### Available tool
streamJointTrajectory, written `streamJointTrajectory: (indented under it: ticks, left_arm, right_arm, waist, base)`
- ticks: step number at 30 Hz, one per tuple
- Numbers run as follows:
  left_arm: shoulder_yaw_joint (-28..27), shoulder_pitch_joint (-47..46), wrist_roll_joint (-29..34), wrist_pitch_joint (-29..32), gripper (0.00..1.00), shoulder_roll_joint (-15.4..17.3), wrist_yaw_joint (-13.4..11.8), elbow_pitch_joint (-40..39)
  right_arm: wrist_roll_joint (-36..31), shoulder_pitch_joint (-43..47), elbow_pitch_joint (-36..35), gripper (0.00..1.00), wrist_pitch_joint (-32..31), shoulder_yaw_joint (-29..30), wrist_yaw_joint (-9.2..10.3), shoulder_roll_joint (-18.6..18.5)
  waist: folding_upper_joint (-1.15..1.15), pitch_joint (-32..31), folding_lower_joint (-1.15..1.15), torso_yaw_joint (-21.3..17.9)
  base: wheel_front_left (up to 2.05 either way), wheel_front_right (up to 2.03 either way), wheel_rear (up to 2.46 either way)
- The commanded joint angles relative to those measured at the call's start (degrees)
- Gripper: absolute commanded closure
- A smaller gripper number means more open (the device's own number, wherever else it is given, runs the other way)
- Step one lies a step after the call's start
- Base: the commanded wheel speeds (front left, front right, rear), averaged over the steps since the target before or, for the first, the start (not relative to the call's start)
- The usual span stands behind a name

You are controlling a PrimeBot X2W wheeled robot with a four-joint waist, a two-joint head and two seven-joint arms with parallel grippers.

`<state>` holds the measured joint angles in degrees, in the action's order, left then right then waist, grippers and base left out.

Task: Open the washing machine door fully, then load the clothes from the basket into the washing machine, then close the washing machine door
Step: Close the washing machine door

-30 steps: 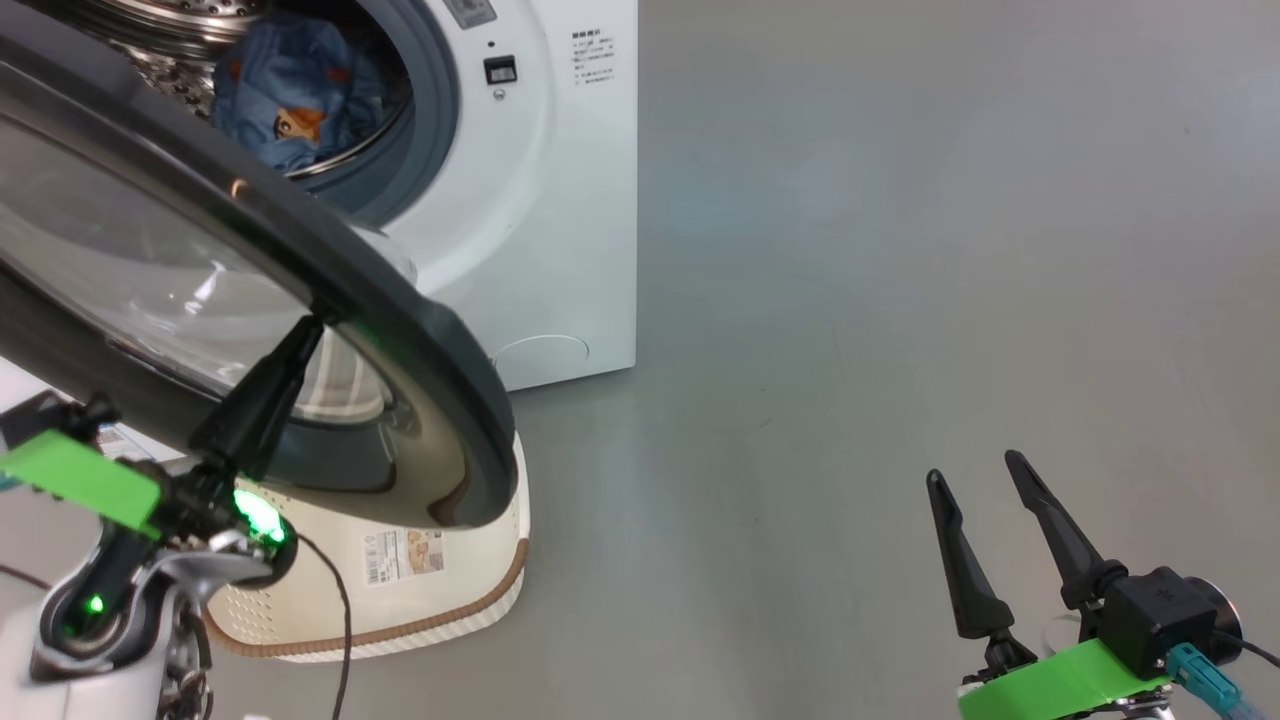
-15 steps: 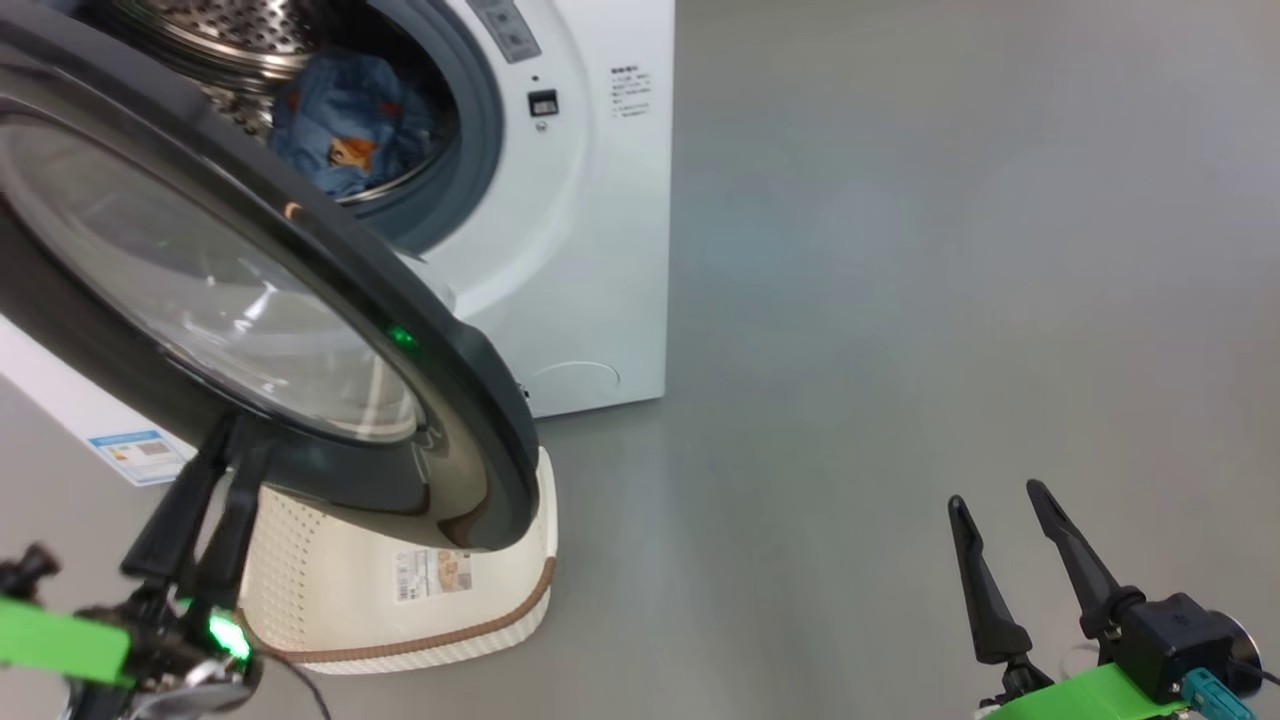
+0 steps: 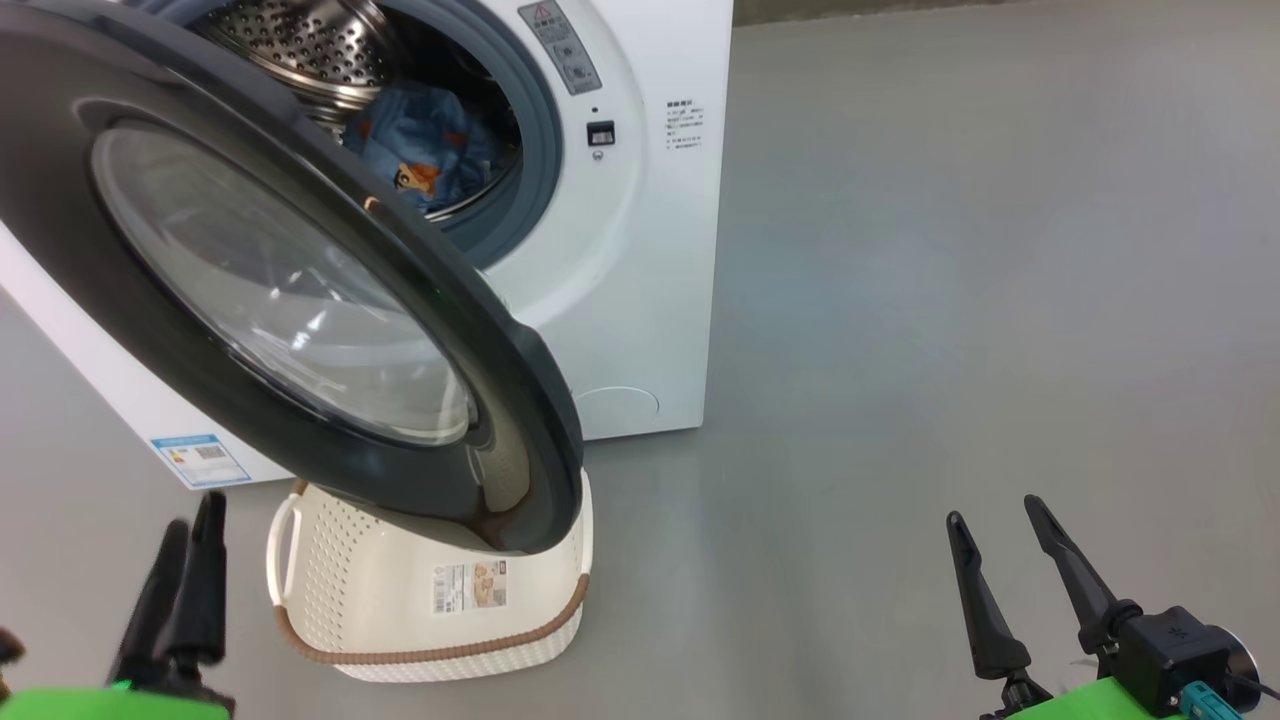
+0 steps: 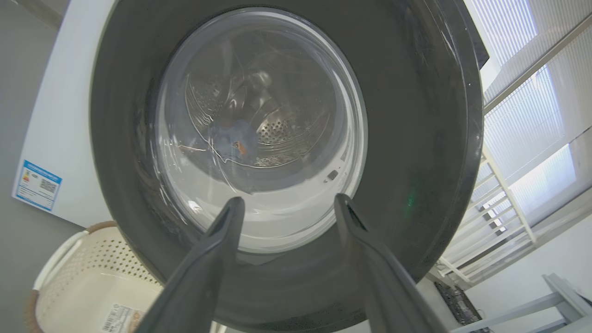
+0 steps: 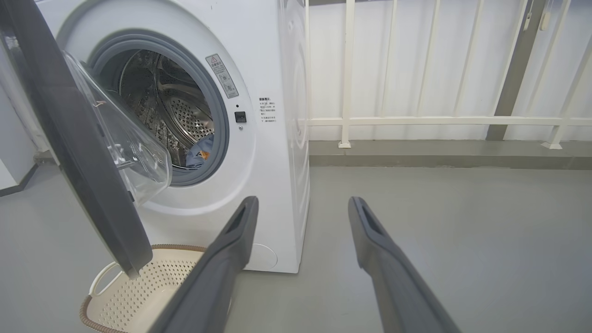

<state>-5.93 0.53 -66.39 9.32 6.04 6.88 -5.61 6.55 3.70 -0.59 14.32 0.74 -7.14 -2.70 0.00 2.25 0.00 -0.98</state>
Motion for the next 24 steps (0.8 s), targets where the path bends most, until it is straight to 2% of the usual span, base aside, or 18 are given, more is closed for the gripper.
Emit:
streamJointTrajectory:
  ticks: [1, 3, 4, 6, 11, 17, 24]
  left_arm:
    - [-0.1, 0.2, 6.8, -4.2, 0.00, 3.2, 0.6, -0.9]
    - [1.2, 1.3, 14.6, -9.4, 0.00, 4.7, 0.6, 0.6]
    - [2.4, 1.9, 22.3, -14.1, 0.00, 5.6, -0.3, 1.9]
    - [3.9, 2.3, 29.6, -17.4, 0.00, 6.8, -2.1, 2.8]
    - [6.4, 3.4, 40.9, -21.8, 0.00, 7.8, -6.9, 4.5]
    - [8.4, 5.6, 48.8, -23.3, 0.00, 8.3, -10.9, 5.7]
    - [9.4, 6.9, 50.6, -23.8, 0.00, 7.4, -12.2, 5.8]
  right_arm:
    - [-0.8, -0.5, -1.5, 0.00, 0.7, -1.6, -0.35, -0.2]
    - [-0.8, -0.2, -1.4, 0.00, 0.7, -1.6, -0.35, -0.2]
    - [-0.9, 0.1, -1.4, 0.00, 0.7, -1.8, -0.35, -0.2]
    - [-0.9, 0.5, -1.3, 0.00, 0.7, -2.0, -0.35, -0.2]
    - [-0.9, 1.4, -1.0, 0.00, 0.7, -2.3, -0.35, -0.2]
    - [-0.8, 2.4, -0.6, 0.00, 0.7, -2.3, -0.35, -0.3]
    - [-1.0, 3.3, -0.4, 0.00, 0.7, -2.0, -0.35, -0.3]
  waist:
    - [0.00, -0.6, 0.00, 0.3]
    - [0.00, -0.9, 0.00, 0.5]
    - [0.00, -1.2, 0.00, 0.6]
    - [0.00, -1.5, 0.00, 0.8]
    - [0.00, -2.2, 0.00, 0.9]
    - [0.00, -3.0, 0.00, 0.9]
    - [0.00, -3.5, 0.00, 0.9]
  base:
    - [0.00, 0.00, 0.00]
    - [0.00, 0.00, 0.00]
    - [0.00, 0.00, 0.00]
    - [0.00, 0.00, 0.00]
    - [0.00, 0.00, 0.00]
    - [0.00, 0.00, 0.00]
    - [0.00, 0.00, 0.00]
